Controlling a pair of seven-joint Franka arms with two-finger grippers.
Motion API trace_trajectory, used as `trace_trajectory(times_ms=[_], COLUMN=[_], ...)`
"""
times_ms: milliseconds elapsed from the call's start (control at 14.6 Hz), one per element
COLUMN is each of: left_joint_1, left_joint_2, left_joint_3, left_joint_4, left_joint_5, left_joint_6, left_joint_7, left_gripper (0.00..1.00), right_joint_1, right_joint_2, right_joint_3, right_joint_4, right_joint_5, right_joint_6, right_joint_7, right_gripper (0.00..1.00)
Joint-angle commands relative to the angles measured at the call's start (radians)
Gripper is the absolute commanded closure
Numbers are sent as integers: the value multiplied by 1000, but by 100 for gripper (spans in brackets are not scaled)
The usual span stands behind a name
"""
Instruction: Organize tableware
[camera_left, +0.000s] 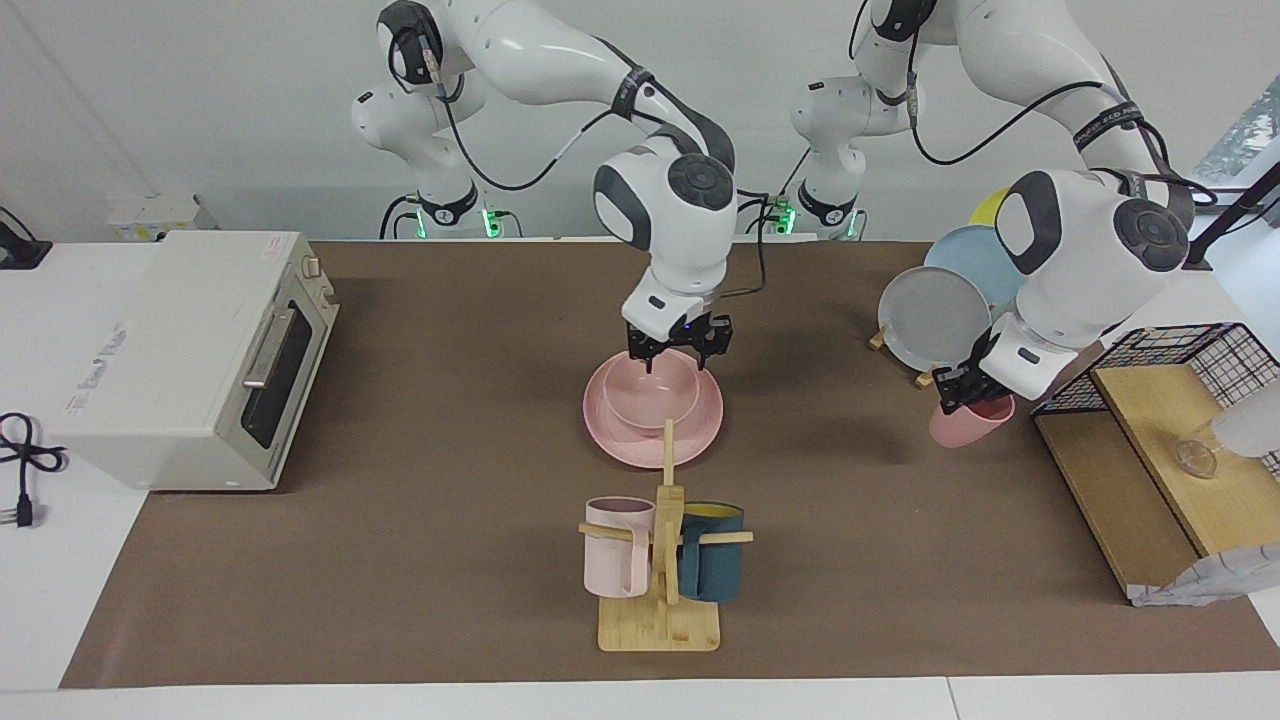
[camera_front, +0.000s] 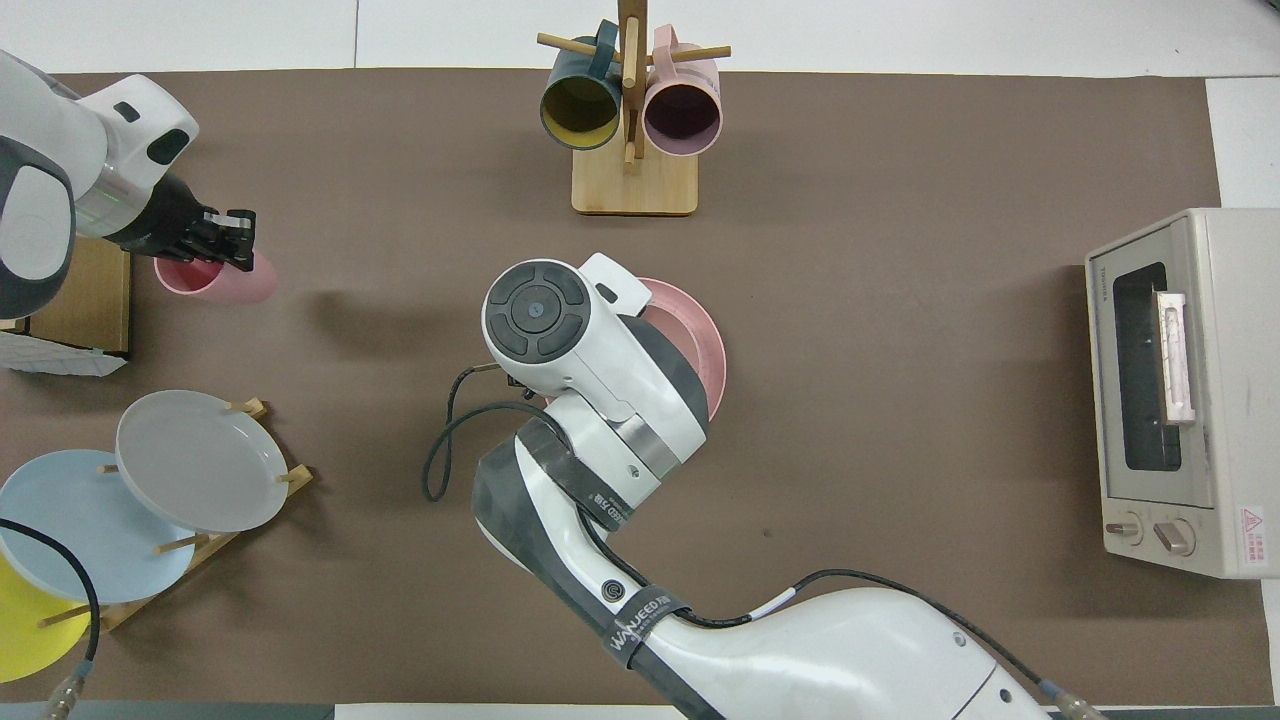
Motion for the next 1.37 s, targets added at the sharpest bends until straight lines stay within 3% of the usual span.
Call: trace_trajectory(times_ms=[0,206,343,549,686,891,1303], left_joint_1=[-56,-167,-247,-378,-451,-515,-593], left_joint_2=[25,82,86,82,79,51,60], left_joint_3=[6,8,6,6,6,5,6], left_joint_4=[109,261,283,277,270,199,106], left_joint_5=[-2,-2,-2,-2,-4,-10,-8], left_joint_6=[-127,-233,-238,-211,-160,-51,89], left_joint_7=[-96,-283,-421,-645,-743,-863,-983], left_gripper=[100,100,100,100,100,100,100], right_joint_1=[-160,-305,-395,-446,-445,-443,-472], right_joint_2=[-131,-229,-297,-337,-357,-404,-492], right_joint_3=[13,13,15,-12,-69,-76,-77], right_joint_4=[-32,-30,-26,-64,-110,-194,-336], right_joint_5=[11,10,19,-8,-10,-12,-10], right_joint_6=[-126,-238,-312,-401,-397,-395,-286], right_joint_7=[-144,-280,-358,-452,-511,-541,-567], right_gripper=[0,0,0,0,0,0,0])
